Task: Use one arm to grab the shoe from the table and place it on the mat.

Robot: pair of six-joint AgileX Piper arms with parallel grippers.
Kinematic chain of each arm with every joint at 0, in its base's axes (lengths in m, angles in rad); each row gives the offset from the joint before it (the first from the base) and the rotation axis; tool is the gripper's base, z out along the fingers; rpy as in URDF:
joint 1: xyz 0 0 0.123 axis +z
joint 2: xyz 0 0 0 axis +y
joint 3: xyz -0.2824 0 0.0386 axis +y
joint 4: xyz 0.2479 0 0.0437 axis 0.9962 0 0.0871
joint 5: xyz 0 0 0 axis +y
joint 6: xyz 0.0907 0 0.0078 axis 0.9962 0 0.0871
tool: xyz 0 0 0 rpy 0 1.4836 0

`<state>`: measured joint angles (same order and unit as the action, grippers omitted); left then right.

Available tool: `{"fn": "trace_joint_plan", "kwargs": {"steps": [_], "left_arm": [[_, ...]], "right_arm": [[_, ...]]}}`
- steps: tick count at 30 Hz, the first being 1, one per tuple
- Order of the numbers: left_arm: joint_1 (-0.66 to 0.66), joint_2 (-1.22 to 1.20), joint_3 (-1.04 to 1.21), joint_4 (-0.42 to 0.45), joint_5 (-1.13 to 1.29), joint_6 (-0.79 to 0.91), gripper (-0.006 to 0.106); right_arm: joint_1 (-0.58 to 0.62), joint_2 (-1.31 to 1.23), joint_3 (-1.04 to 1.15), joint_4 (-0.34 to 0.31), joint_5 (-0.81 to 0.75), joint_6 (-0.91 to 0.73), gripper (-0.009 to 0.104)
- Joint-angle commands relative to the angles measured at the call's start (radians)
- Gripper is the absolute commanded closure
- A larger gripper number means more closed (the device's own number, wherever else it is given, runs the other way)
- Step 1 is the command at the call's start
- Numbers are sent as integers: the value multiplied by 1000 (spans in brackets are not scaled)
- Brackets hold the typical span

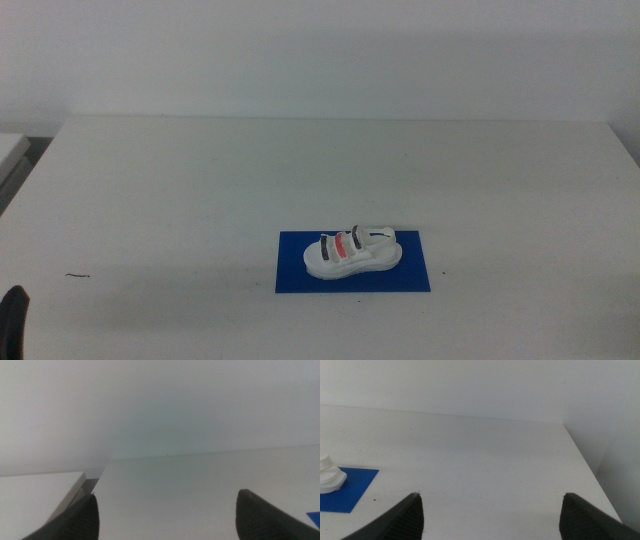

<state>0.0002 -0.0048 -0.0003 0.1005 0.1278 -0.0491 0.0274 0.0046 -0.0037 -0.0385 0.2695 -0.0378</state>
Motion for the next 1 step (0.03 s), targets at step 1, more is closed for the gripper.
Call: {"fn": "trace_joint_plan", "kwargs": {"steps": [1], "left_arm": [[0, 5, 0, -4, -12, -1, 7]], "right_arm": [[-7, -5, 4, -3, -4, -3, 23]]}}
